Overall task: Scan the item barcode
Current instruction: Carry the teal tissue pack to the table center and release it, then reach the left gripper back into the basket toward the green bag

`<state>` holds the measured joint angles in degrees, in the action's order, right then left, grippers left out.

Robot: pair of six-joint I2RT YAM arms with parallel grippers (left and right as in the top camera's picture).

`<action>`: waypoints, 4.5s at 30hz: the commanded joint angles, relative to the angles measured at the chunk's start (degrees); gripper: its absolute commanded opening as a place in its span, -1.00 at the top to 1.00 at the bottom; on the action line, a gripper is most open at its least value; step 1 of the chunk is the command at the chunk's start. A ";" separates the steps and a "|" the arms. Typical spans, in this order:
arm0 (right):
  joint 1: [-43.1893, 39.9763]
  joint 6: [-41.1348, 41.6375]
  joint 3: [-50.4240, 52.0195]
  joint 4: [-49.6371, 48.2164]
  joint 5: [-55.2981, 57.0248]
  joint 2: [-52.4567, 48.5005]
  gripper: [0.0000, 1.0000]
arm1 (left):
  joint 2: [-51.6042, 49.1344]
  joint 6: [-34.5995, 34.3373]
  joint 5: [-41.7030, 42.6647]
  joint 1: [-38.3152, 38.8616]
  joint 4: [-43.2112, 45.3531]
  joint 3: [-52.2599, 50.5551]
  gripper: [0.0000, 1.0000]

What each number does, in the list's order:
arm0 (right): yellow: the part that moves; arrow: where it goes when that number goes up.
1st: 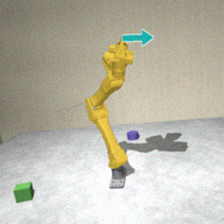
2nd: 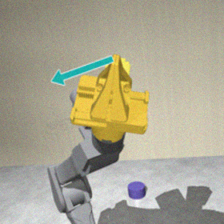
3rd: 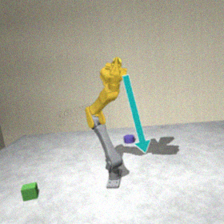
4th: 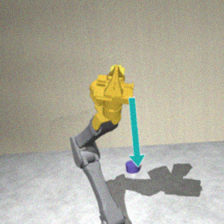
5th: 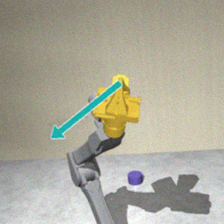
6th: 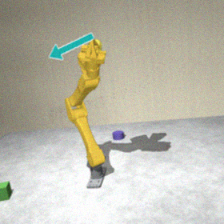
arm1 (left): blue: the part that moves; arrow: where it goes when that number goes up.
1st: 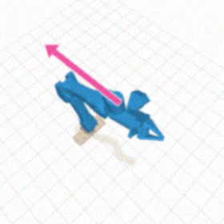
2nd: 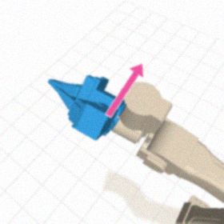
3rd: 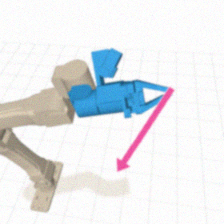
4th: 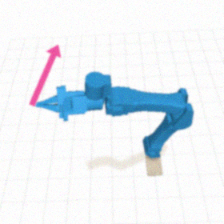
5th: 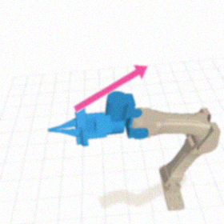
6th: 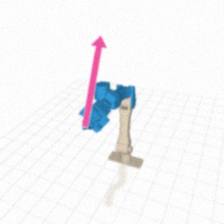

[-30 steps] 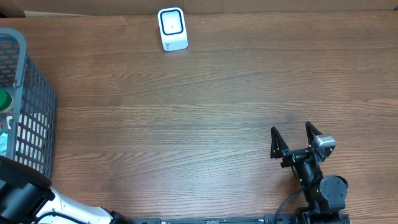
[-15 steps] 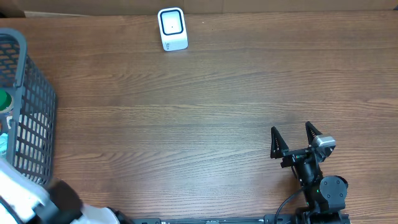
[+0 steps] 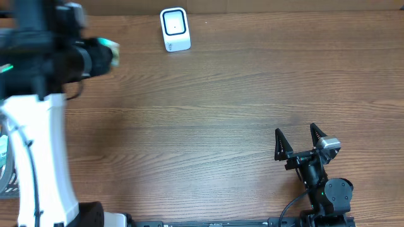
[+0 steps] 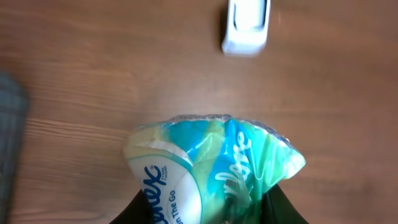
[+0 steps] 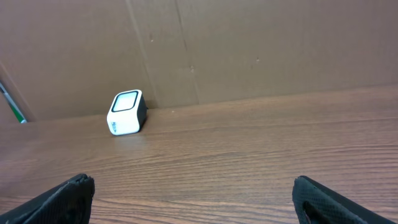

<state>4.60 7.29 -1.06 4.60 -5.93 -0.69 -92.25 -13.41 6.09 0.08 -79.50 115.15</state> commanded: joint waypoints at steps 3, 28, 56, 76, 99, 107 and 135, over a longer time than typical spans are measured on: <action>0.26 0.13 0.61 -0.22 0.35 0.52 -1.00 | -0.37 -2.25 -2.71 6.60 7.61 -15.10 0.59; 0.26 0.13 0.61 -0.22 0.35 0.52 -1.00 | -6.82 -12.37 -2.43 21.42 41.66 -50.88 -0.04; 0.26 0.13 0.61 -0.24 0.35 0.52 -1.00 | 3.80 -5.88 -10.99 -9.31 -6.14 9.64 -0.45; 0.26 0.13 0.61 -0.24 0.35 0.52 -1.00 | 4.39 -9.55 -1.68 -56.17 6.75 -16.26 -0.31; 0.26 0.13 0.61 -0.24 0.35 0.52 -1.00 | -14.25 7.08 -17.05 -60.30 22.84 -29.29 -0.47; 0.26 0.13 0.61 -0.22 0.35 0.52 -1.00 | -18.82 7.04 -16.72 -59.76 27.93 -29.29 -0.42; 0.26 0.13 0.61 -0.22 0.35 0.52 -1.00 | -22.60 8.76 -19.10 -55.43 36.37 -29.31 -0.59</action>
<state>4.60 7.29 -1.06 4.58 -5.93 -0.62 -112.09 -6.72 -12.29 -55.22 -43.66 86.15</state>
